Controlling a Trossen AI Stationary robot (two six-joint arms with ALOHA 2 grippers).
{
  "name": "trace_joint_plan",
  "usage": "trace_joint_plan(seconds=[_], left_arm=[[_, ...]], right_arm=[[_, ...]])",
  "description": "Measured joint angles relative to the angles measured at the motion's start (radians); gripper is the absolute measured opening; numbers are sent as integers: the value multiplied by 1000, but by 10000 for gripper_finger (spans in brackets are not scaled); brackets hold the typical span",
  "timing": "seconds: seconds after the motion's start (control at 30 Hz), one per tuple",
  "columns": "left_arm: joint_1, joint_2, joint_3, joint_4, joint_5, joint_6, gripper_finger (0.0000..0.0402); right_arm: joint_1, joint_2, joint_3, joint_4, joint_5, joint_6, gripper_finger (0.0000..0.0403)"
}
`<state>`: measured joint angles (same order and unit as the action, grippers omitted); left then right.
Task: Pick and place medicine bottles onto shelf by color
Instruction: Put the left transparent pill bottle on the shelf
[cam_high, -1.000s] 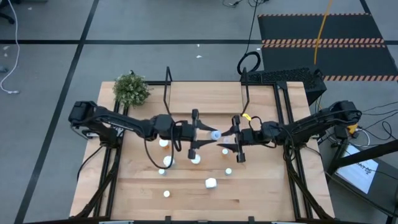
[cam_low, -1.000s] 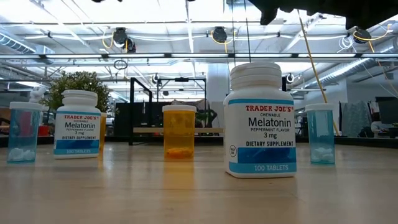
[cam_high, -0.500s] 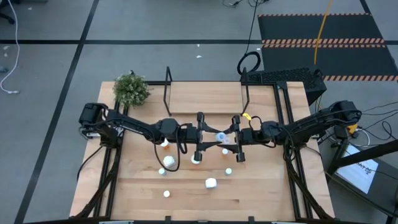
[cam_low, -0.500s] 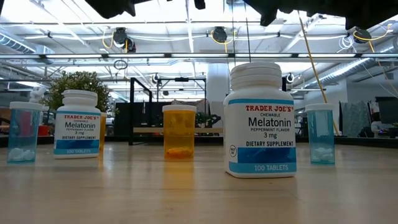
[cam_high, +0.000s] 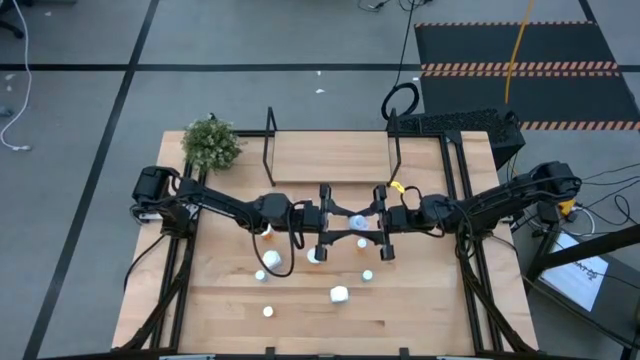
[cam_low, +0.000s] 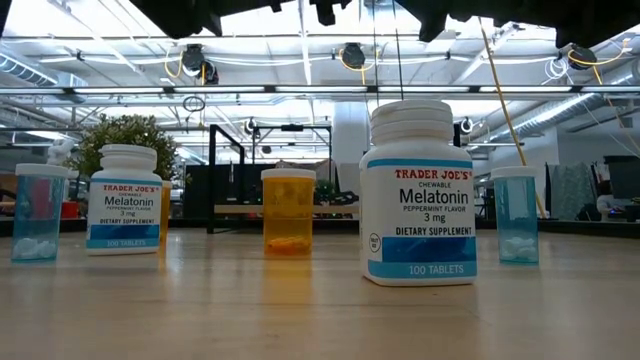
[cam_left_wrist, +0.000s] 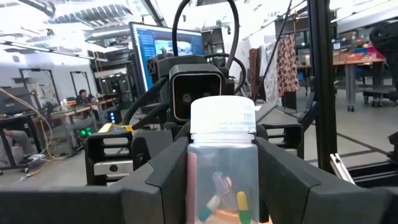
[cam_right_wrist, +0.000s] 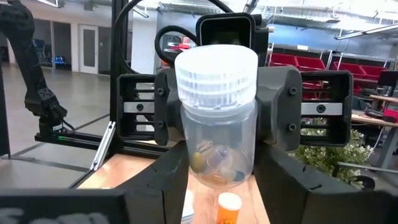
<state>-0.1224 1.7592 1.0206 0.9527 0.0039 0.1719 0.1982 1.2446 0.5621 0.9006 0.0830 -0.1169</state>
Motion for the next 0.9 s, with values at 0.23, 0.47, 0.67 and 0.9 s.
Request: trace_joint_plan(seconds=[0.23,0.47,0.67,0.9], left_arm=[[1,-2,0,-18,-4,-39,173],[2,-105,0,-226,-41,-43,220],[3,-210,0,-424,-79,-57,275],[0,-256,0,-488,-87,-71,293]], right_arm=[[0,-2,0,-17,0,5,158],[-1,-20,5,-81,2,29,158],[-2,-21,5,-161,33,93,158],[-21,-21,4,-252,83,105,158]])
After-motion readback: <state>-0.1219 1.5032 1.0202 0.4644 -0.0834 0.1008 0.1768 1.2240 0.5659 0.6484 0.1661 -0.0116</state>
